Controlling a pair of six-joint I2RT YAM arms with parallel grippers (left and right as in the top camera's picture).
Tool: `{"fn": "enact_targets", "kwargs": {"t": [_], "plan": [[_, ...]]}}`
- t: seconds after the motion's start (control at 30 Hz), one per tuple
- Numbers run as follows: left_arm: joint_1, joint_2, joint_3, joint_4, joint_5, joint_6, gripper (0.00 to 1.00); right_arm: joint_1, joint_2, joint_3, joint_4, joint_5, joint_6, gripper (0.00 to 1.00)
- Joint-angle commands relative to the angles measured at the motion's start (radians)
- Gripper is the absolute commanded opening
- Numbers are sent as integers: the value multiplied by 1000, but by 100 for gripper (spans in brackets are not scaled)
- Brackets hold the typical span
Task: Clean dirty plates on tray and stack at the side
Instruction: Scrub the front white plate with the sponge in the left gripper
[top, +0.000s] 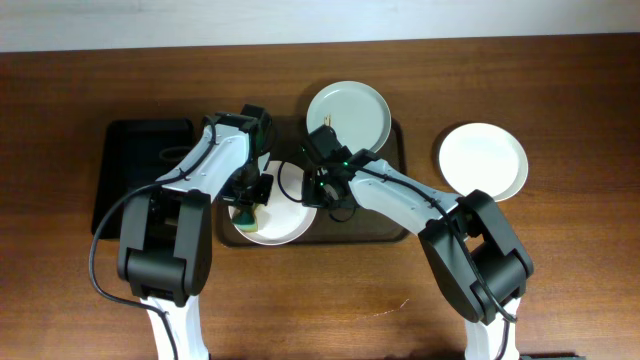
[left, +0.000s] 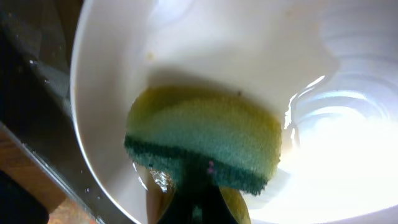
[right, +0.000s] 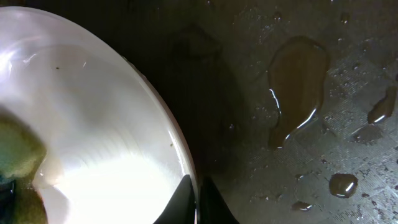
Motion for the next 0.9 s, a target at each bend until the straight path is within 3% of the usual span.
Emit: {"fn": "enact_targets", "kwargs": {"t": [0.0,0.1,0.17,0.23,0.3,0.33,0.4,0.5,0.6,0.67,0.77,0.87], "plan": [[6,19,-29,87,50,-10,1,-5,14,10,-5,28,7,4],[-40,19,-47,301,79,-10,1,-5,14,10,-5,28,7,4],[-93,20,-47,404,8,-10,1,-5,14,10,-5,28,7,4],[-131,20,-46,399,-132,-111,1,-5,14,10,-5,28,7,4],[-123,20,-24,266,-135,-262,1,-5,14,10,-5,28,7,4],[-98,20,13,145,10,-302,1,-5,14,10,-5,28,7,4],[-72,20,18,114,265,-290,1,-5,14,10,-5,28,7,4],[-70,20,18,196,315,-248,1,-5,14,10,-9,28,7,4],[-70,20,18,387,151,-256,1,-5,14,10,-14,28,6,4],[-69,20,18,396,-54,-303,1,-5,14,10,-14,28,2,4],[-61,20,18,275,-237,-362,1,-5,14,10,-13,28,0,4],[-59,20,18,95,-172,-343,1,-5,14,10,-13,27,0,4]]}}
